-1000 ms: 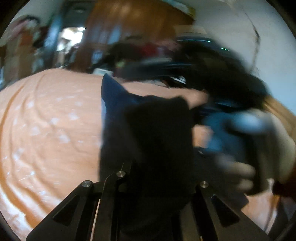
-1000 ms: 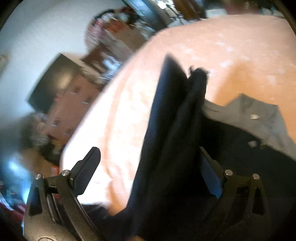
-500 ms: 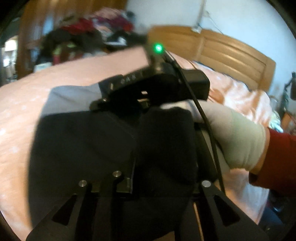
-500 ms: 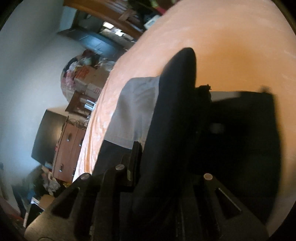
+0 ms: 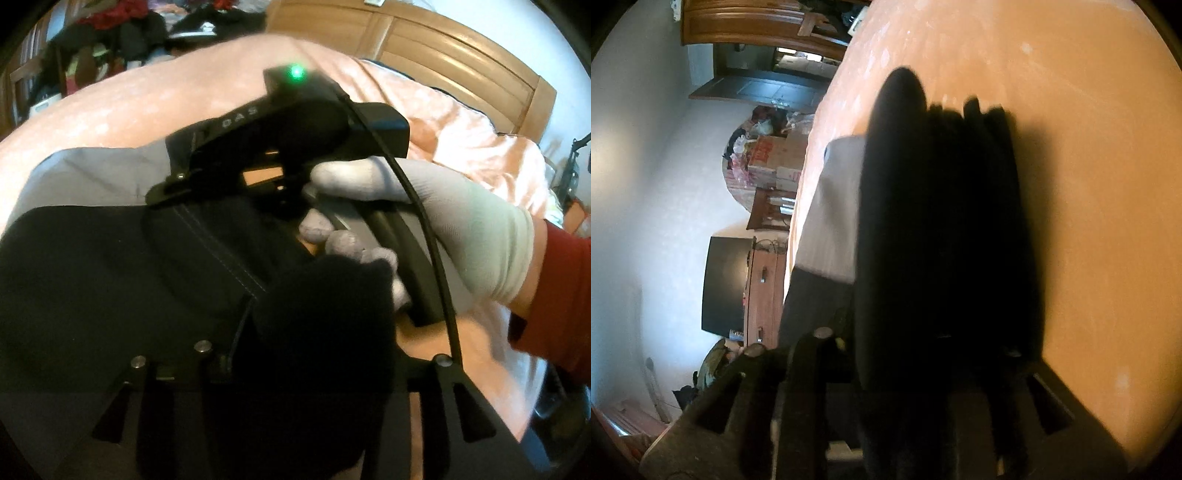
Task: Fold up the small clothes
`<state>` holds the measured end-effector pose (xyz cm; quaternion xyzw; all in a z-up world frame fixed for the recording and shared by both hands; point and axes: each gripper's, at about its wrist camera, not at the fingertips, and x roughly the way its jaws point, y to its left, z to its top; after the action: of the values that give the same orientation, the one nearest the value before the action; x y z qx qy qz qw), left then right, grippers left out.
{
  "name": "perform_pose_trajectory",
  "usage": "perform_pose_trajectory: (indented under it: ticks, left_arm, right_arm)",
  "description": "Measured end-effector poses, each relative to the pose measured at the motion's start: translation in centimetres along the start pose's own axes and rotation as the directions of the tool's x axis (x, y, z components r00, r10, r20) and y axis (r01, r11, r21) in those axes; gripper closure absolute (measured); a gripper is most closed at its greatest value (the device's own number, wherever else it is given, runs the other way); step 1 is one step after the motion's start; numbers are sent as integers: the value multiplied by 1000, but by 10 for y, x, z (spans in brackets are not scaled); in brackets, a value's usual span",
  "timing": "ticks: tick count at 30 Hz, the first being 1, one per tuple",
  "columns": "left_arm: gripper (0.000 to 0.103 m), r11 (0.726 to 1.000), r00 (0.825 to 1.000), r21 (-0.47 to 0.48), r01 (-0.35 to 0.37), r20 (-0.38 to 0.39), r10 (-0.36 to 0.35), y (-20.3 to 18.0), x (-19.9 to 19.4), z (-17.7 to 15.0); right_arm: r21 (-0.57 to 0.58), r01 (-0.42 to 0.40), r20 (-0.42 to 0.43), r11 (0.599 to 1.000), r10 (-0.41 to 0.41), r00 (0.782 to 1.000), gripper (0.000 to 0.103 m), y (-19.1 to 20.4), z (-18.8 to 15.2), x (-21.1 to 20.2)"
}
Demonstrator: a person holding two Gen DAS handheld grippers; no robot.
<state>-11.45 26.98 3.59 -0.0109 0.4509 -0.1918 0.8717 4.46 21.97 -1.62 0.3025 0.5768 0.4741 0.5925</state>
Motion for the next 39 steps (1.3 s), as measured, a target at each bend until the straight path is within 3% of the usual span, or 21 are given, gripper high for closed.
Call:
perform_pose_trajectory:
  ticks: [4,9,14,15,17,18,19,22,24,29,32,34,36,39]
  left_arm:
    - [59,1000,999,-5,23,41,-23,0,-45,-21]
    - [56,999,993,-40,30,120,-25,5,-118,-58]
    - [56,988,983,-146,-55,165,79,37,-167,-91]
    - [55,983,980,-165,-77,170,105,45,-174,-97]
    - [55,974,974,-187,-129,159,160,58,-179,-107]
    - [55,967,972,-202,-158,144,188,67,-180,-112]
    - [55,960,970,-218,-173,132,205,75,-181,-117]
    - [55,944,962,-256,-206,125,243,95,-188,-126]
    - [55,943,963,-266,-201,124,240,103,-188,-128]
    - [51,968,970,-175,-180,133,204,89,-164,-115]
    - [51,965,964,-129,-230,104,244,86,-137,-102]
    - [53,950,951,-108,-293,70,301,93,-119,-97]
    - [61,953,956,-132,-273,69,284,104,-120,-95]
    - [62,924,922,32,-380,92,376,89,-140,-96]
  right_arm:
    - [-13,10,-51,1000,-11,999,45,17,-39,-20]
    - [-31,26,-96,999,-29,995,40,33,-81,-27]
    - [-52,62,-57,997,-65,996,41,44,-97,-19]
    - [-55,71,-38,996,-74,997,47,46,-97,-17]
    - [-66,115,-15,991,-116,993,82,46,-101,-13]
    - [-61,129,-9,990,-130,991,93,42,-106,-12]
    - [-53,107,6,993,-107,994,95,36,-110,-17]
    - [-1,55,29,998,-55,998,96,7,-125,-36]
    - [-16,60,35,998,-60,998,96,9,-123,-32]
    - [-40,52,42,998,-51,998,96,5,-124,-37]
    - [-48,62,48,997,-60,997,96,0,-128,-44]
    - [-67,91,53,994,-87,995,97,4,-130,-47]
    - [-75,121,67,990,-116,991,97,7,-128,-51]
    - [-83,119,51,989,-115,992,97,8,-129,-52]
